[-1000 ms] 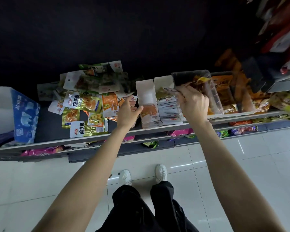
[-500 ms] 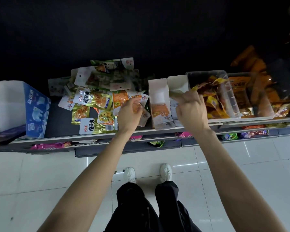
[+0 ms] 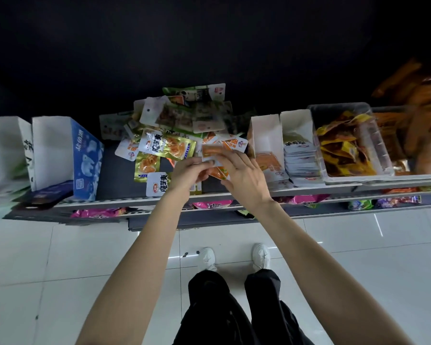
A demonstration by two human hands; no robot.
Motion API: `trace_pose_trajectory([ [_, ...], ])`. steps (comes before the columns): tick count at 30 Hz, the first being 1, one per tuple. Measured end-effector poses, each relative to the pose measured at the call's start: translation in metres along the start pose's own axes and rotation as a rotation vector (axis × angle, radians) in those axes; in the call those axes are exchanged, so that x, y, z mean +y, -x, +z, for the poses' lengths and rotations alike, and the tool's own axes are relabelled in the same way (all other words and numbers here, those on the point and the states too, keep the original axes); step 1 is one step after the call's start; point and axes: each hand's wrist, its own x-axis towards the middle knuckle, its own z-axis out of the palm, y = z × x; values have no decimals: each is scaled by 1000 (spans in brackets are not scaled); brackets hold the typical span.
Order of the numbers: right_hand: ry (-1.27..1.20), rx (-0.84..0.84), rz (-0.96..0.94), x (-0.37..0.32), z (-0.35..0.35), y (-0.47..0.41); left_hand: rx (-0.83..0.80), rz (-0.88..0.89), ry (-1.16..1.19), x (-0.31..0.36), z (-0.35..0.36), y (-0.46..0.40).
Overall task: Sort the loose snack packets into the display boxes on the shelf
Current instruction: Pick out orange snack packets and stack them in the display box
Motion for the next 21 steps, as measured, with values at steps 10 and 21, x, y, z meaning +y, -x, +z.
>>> trace_pose_trajectory([
  [10,-784,61,583,5,-68,18,-154,490,-533,31,-29,52],
  [21,-168,474,297,61,-119,79,-161,1048,-903,56,93,9],
])
